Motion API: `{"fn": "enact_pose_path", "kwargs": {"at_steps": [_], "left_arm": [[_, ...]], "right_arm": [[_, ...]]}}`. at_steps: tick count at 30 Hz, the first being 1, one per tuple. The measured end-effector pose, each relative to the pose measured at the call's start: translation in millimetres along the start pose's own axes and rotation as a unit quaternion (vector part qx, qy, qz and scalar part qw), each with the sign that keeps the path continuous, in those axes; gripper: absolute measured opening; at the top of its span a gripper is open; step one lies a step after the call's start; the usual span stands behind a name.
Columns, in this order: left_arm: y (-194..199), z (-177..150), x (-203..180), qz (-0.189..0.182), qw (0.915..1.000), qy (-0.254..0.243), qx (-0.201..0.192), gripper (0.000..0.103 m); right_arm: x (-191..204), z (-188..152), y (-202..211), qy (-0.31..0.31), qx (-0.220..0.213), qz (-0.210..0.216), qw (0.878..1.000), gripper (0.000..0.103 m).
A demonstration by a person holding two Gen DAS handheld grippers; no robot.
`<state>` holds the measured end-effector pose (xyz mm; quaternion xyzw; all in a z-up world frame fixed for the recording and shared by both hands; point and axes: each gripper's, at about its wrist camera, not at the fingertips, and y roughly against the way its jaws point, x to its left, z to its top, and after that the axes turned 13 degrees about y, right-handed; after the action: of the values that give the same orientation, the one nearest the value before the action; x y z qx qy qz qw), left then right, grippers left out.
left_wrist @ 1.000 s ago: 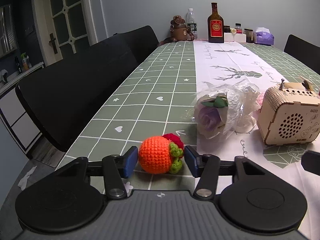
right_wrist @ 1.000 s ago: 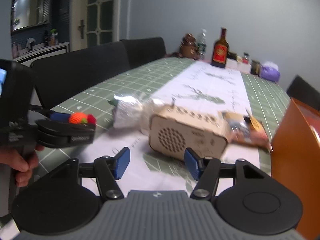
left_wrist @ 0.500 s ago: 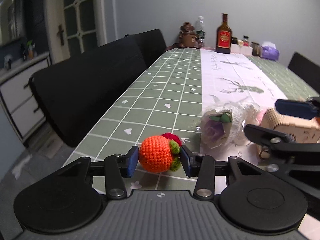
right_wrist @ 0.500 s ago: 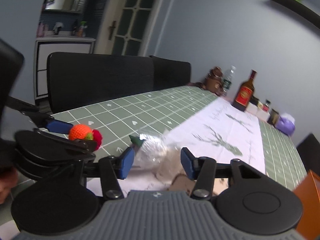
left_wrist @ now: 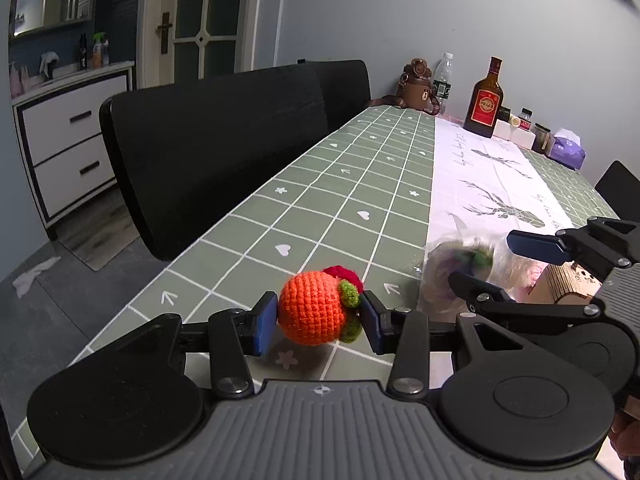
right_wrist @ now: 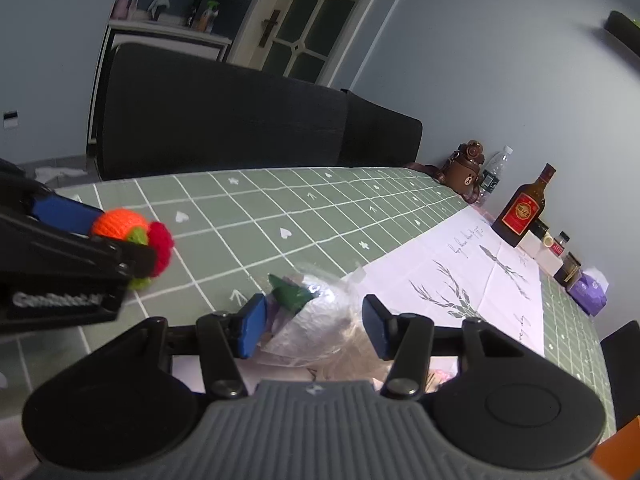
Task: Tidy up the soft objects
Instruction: 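Grasp the crocheted orange fruit with the left tool while the right tool grasps the plastic bag, then lift the fruit and plastic bag and carry both over the orange box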
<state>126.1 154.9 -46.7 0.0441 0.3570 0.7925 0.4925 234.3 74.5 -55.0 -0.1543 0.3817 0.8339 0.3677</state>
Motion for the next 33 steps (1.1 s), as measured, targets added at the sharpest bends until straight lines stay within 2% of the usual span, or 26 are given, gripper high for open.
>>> {"fn": "enact_pose_path", "kwargs": {"at_steps": [3,6,15,26,33], "left_arm": [[0.2,-1.0,1.4,-0.002,1.0000,0.004,0.004,0.051],[1.9,-0.8,1.8,-0.005,1.0000,0.004,0.005,0.051],[7.7,-3.7,0.2,-0.011,0.9999,0.003,0.006,0.051],[25.6,-1.2,-2.0,-0.017,0.9998,0.006,-0.010,0.051],[48.2,-2.4,-11.3,-0.032,0.9990,-0.009,-0.030,0.051]], "right_arm": [[1.1,-0.2,-4.4,0.003,0.005,-0.003,1.000,0.051],[3.0,0.5,-5.9,0.008,0.007,-0.008,1.000,0.039],[9.0,2.9,-3.6,0.018,0.004,-0.012,1.000,0.022],[8.6,16.9,32.0,0.025,-0.042,-0.032,0.998,0.021],[-4.8,21.1,77.4,-0.002,-0.072,-0.058,0.996,0.021]]}}
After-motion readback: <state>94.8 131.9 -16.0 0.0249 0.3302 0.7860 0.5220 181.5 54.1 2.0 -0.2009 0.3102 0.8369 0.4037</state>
